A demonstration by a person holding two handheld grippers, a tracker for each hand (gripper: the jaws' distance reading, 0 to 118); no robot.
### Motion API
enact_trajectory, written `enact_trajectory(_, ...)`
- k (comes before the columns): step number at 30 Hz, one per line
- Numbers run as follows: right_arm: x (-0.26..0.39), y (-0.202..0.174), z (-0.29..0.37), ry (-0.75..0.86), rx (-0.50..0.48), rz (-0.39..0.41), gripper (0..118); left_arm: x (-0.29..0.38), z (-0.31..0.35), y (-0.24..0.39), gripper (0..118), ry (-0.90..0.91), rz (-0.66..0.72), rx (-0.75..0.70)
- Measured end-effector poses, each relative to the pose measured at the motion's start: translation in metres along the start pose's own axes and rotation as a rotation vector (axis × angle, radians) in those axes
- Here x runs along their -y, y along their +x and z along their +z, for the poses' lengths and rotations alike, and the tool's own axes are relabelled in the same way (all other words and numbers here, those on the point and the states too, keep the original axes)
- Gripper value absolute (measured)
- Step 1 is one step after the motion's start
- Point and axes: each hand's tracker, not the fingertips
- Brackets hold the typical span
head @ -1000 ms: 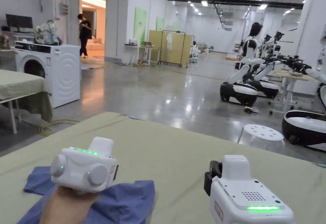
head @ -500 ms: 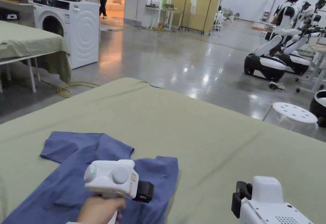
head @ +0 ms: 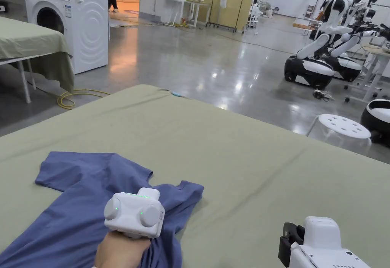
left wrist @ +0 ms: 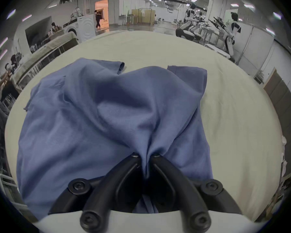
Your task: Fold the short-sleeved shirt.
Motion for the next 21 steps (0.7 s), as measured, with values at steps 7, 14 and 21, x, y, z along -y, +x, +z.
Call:
enact_trajectory(7, 0.008, 0.028, 0.021, 0.004, 0.024, -0.037, 2, -0.013, 0.045, 0.021, 2, 0.160, 0.001, 0.118)
enact_trajectory(14, 0.021, 0.073, 0.056, 0.028, 0.087, -0.090, 2, -0.028, 0.085, 0.101, 2, 0.267, -0.071, 0.244)
enact_trajectory(21, 0.035, 0.135, 0.101, 0.051, 0.193, -0.145, 2, -0.041, 0.143, 0.254, 2, 0.346, -0.238, 0.482)
